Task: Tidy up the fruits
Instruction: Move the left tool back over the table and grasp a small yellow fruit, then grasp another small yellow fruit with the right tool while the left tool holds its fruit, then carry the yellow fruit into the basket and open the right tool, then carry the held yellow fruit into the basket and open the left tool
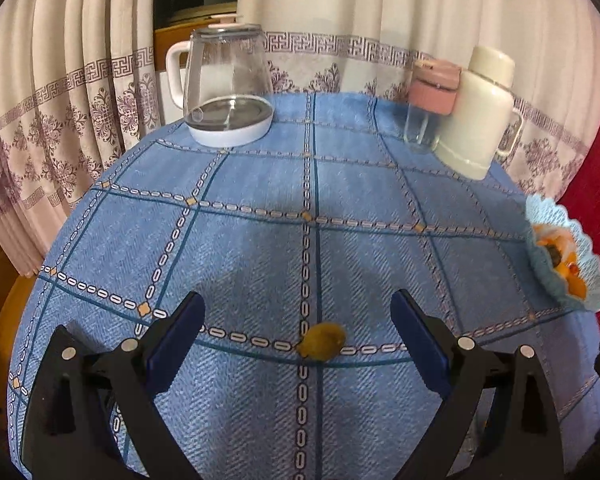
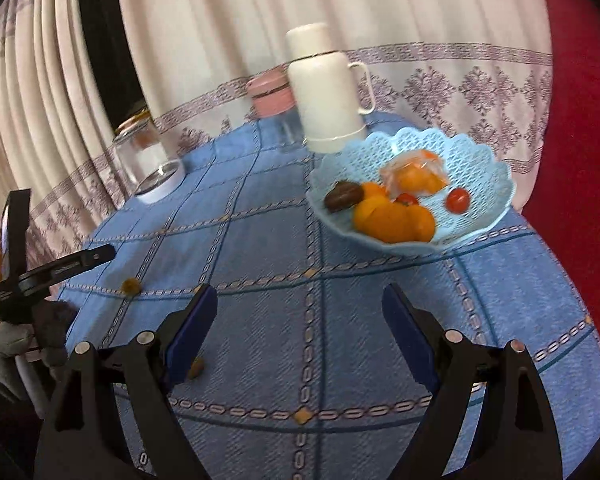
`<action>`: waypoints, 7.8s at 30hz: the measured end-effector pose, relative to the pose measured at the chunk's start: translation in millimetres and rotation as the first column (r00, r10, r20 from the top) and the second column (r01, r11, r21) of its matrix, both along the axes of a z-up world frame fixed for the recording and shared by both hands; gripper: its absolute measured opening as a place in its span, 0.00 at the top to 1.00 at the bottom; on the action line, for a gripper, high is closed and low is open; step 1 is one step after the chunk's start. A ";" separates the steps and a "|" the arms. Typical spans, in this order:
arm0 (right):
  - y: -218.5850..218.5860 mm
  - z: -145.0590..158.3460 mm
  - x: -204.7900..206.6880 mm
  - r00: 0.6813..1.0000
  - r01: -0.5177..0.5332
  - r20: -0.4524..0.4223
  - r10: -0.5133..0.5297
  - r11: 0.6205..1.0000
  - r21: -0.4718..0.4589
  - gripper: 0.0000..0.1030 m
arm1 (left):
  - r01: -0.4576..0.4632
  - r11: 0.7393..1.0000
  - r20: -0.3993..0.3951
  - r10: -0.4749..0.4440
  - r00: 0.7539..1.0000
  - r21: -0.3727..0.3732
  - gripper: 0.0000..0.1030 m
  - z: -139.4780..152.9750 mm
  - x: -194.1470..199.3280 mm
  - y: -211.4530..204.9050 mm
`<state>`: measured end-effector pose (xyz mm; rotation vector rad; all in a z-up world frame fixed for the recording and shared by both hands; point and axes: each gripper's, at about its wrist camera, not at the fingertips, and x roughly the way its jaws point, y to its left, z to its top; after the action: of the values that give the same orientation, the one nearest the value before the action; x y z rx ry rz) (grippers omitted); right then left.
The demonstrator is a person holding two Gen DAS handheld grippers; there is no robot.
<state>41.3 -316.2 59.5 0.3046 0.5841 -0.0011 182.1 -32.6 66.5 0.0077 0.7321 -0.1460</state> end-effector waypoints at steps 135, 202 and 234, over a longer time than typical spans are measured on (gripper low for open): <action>21.4 -21.9 11.7 0.986 -0.097 -0.132 0.100 0.995 0.028 0.74 | 0.004 0.999 -0.003 -0.005 1.000 -0.048 0.73 -34.0 -11.8 2.0; -132.3 -9.4 -17.1 0.896 0.436 0.070 -0.438 0.899 0.036 0.31 | 0.223 0.972 -0.006 -0.224 0.974 -0.071 0.73 -7.6 -36.1 -93.2; -149.3 -18.5 -20.0 0.877 0.471 0.039 -0.479 0.873 0.128 0.18 | 0.579 0.810 -0.005 -0.582 0.813 -0.094 0.73 23.4 -33.0 -283.3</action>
<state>21.4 -465.5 40.9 0.5540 0.4282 -0.4345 149.1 -315.9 89.9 0.1478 0.7382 -0.7729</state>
